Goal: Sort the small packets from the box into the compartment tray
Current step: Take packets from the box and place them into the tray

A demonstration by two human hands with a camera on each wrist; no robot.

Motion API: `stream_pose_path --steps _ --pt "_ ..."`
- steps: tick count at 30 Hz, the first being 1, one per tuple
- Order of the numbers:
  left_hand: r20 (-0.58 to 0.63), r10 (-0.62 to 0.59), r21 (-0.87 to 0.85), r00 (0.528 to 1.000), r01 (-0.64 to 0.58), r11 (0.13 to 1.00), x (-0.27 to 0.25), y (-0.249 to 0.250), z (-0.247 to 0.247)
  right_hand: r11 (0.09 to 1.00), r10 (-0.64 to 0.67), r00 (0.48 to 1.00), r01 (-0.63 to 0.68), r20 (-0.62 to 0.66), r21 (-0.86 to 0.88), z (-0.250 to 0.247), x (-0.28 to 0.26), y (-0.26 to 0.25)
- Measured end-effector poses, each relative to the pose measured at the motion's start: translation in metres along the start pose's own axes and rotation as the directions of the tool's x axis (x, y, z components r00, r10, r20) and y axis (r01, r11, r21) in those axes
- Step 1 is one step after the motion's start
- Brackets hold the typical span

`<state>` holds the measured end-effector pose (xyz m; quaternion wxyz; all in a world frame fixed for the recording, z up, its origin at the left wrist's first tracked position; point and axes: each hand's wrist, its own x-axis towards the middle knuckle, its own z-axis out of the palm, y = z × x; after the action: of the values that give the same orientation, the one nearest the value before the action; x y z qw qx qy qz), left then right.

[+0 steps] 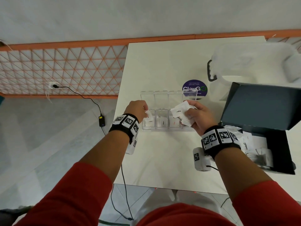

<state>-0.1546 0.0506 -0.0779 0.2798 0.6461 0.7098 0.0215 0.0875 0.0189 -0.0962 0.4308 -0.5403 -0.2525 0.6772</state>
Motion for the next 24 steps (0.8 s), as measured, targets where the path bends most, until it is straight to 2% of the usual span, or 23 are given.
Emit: stream_pose_path --steps 5,8,13,17,20,23,24 --pt "-0.025 0.085 -0.041 0.996 -0.086 0.995 0.006 0.011 -0.011 1.0 -0.007 1.0 0.007 -0.014 0.009 -0.005 0.001 0.0" --pt "0.024 0.179 -0.081 0.984 -0.176 0.981 0.007 0.026 -0.009 1.0 -0.009 1.0 0.009 -0.01 0.021 -0.006 0.001 0.001" --pt "0.126 0.216 -0.003 0.968 -0.218 0.976 0.011 0.041 0.022 0.999 -0.006 1.0 0.007 -0.024 0.035 -0.007 -0.003 -0.001" --pt "0.227 0.239 0.148 0.944 -0.277 0.949 0.016 0.042 0.037 0.999 -0.005 1.0 0.006 -0.03 0.042 -0.011 -0.005 -0.003" --pt "0.143 0.238 0.151 0.961 -0.259 0.954 0.017 0.037 0.04 1.0 -0.006 1.0 0.006 -0.017 0.023 -0.014 -0.006 -0.004" --pt "-0.063 0.246 -0.14 0.967 -0.252 0.957 0.009 0.04 0.032 1.0 -0.008 1.0 0.008 -0.015 -0.004 -0.014 -0.006 -0.003" --pt "-0.072 0.229 -0.267 0.971 -0.24 0.934 0.004 0.044 0.028 1.0 -0.01 1.0 0.01 -0.015 -0.008 -0.013 -0.005 -0.003"
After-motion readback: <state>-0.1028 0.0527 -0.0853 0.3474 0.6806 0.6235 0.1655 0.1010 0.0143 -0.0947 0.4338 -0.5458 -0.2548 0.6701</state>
